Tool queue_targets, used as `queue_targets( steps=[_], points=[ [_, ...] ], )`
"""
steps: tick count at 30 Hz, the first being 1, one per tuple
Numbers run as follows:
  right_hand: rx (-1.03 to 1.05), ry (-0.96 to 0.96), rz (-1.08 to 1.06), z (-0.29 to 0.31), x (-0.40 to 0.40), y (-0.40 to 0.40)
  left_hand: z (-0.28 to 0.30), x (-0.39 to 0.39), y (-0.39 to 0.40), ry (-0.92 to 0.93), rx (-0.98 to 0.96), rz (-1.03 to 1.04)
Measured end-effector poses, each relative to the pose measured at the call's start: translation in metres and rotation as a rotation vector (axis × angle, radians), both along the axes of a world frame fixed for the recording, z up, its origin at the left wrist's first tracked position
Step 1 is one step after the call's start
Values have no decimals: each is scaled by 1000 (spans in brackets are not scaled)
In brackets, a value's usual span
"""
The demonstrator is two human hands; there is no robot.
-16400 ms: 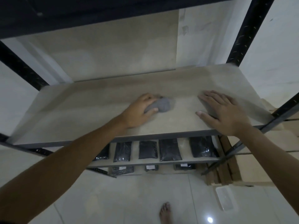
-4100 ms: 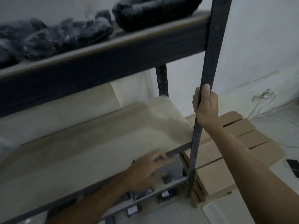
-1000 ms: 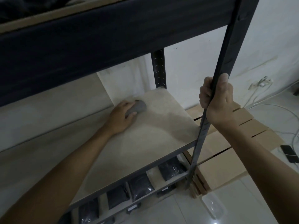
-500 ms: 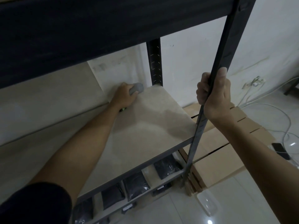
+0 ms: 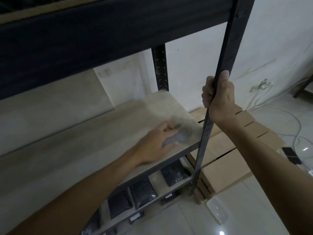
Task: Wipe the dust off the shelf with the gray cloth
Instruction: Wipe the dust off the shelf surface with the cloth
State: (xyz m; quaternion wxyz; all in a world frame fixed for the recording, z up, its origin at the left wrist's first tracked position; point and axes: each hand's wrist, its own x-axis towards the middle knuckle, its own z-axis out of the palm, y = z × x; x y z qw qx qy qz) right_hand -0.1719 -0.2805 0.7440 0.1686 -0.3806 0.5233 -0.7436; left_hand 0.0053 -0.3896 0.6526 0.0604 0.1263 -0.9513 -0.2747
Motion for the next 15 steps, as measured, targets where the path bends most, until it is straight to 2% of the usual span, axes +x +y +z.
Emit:
queue_targets(
  steps=[3, 5, 7, 9, 11, 13, 15],
  points=[
    [24, 8, -20, 0, -2, -1, 2, 18, 35, -121, 71, -168],
    [30, 23, -34, -1, -4, -3, 9, 20, 37, -9, 222, -191],
    [40, 20, -43, -3, -4, -3, 17, 15, 17, 197, 324, -32],
    [43, 12, -55, -4, -4, -4, 19, 6, -9, 290, 205, 159],
    [39, 4, -54, -4, -4, -4, 9, -1, -22, 189, -20, 249],
    [30, 6, -43, -5, -4, -3, -3, -1, -18, 100, -98, 233],
    [30, 0, -47, -5, -3, -3, -10, 6, -4, 99, -75, 168]
  ],
)
